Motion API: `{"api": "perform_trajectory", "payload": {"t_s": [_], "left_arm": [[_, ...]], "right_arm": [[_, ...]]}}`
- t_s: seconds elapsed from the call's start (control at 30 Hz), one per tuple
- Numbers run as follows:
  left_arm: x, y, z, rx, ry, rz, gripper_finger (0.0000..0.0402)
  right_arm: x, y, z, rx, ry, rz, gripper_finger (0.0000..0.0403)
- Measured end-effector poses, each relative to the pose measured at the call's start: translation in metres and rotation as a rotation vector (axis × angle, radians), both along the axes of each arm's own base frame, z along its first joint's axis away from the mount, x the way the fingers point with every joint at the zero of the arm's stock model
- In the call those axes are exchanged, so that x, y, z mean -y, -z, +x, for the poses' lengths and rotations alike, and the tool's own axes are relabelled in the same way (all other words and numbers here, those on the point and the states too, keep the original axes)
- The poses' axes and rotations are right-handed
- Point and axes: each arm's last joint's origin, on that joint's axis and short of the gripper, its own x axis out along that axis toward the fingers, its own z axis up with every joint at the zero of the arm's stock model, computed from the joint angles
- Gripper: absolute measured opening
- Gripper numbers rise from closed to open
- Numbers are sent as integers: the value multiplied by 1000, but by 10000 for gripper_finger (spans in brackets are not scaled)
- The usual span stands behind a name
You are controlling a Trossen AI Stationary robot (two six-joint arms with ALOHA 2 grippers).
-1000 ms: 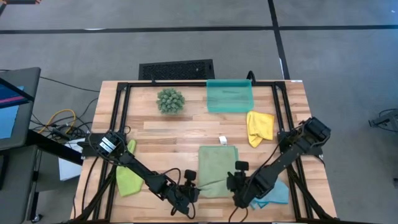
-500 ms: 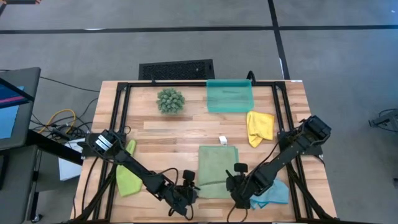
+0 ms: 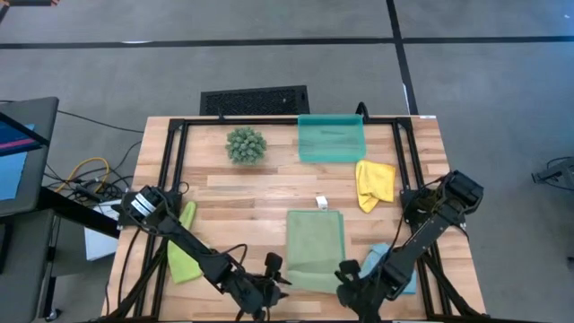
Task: Roll microfiber towels into tight, uniform cylinder then place into a basket
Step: Roll the dark green microfiber cloth
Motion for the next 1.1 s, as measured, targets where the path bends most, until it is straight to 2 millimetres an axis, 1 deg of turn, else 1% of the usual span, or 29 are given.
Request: {"api": "perform_trajectory", "payload": {"t_s": [0.07, 0.13, 0.2, 0.27, 0.37, 0.43, 0.5, 0.57, 0.67, 0.77, 0.87, 0.93, 1.0, 1.1], "left_arm": [[-2, -1, 3, 5, 22, -25, 146], [-7, -1, 7, -6, 23, -37, 146], [-15, -1, 13, -15, 14, -54, 146], [-23, 1, 21, -38, 46, -98, 146], [-34, 8, 30, -79, 89, -139, 146], [-43, 11, 35, -90, 68, -123, 146], [-53, 10, 40, -65, -27, -90, 146], [-68, 8, 44, -59, -154, -59, 146], [-95, 7, 47, -112, -299, -37, 146], [-123, 16, 51, -235, -343, -57, 146], [-148, 31, 57, -325, -382, -108, 146], [-163, 31, 59, -347, -424, -94, 146], [-178, 31, 60, -354, -485, -44, 146], [-201, 26, 56, -362, -574, 125, 146]], "right_arm": [[-1, -1, 2, 25, 8, 12, 40], [2, -2, 6, 45, 69, 2, 41], [9, -1, 11, 60, 175, -20, 40], [16, 0, 15, 41, 265, -27, 40], [27, 3, 20, 10, 303, -61, 51], [38, 5, 22, -10, 344, -132, 62], [51, 7, 23, -31, 395, -227, 69], [67, 9, 25, -44, 447, -337, 71], [84, 14, 31, -29, 482, -409, 68], [100, 29, 33, -32, 478, -415, 60], [118, 48, 32, -31, 516, -399, 51], [131, 54, 33, -17, 558, -399, 46], [144, 56, 30, -17, 597, -443, 40], [167, 59, 31, -29, 641, -527, 33]]}}
